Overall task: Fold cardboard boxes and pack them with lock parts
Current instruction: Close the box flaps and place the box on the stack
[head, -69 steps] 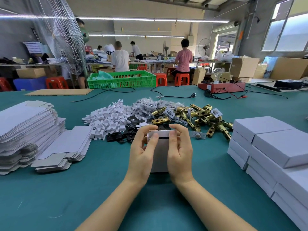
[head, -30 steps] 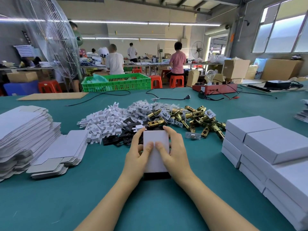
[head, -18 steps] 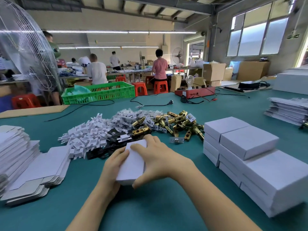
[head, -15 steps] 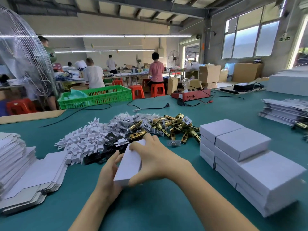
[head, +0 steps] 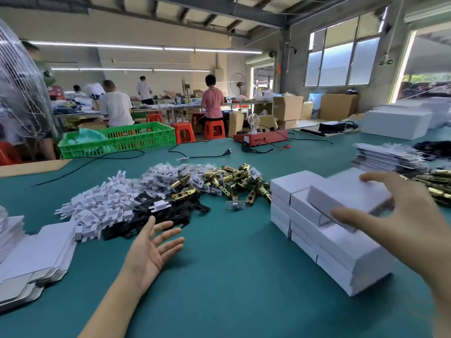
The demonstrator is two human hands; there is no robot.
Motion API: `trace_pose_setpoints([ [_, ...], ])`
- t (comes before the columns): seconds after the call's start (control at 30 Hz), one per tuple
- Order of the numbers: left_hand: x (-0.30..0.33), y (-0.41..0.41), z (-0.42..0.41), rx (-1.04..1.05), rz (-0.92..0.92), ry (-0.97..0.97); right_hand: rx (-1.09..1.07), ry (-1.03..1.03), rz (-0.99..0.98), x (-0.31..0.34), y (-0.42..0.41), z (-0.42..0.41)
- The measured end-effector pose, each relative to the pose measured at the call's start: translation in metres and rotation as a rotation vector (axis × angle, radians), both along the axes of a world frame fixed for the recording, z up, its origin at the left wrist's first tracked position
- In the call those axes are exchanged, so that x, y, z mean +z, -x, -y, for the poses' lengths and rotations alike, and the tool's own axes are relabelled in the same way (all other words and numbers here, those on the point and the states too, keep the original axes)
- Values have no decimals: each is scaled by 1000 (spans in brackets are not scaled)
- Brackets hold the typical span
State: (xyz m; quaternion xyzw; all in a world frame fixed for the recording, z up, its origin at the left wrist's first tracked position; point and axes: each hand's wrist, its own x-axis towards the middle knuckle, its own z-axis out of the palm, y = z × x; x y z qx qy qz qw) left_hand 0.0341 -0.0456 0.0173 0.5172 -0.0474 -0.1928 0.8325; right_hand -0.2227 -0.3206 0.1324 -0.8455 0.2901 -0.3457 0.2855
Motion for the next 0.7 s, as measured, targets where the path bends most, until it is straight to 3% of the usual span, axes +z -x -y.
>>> trace_pose_setpoints([
  [0.17, 0, 1, 1, 10, -2, 1, -84, -66, -181, -34, 10, 24],
  [0.4, -2, 1, 0, 23, 4, 5, -83, -159, -155, -54, -4, 24],
  [0.57, -2, 0, 1, 23, -3, 17, -139, 194, -308, -62, -7, 16],
  [0.7, -3, -2, 2, 20, -16, 30, -144, 104, -212, -64, -9, 16],
])
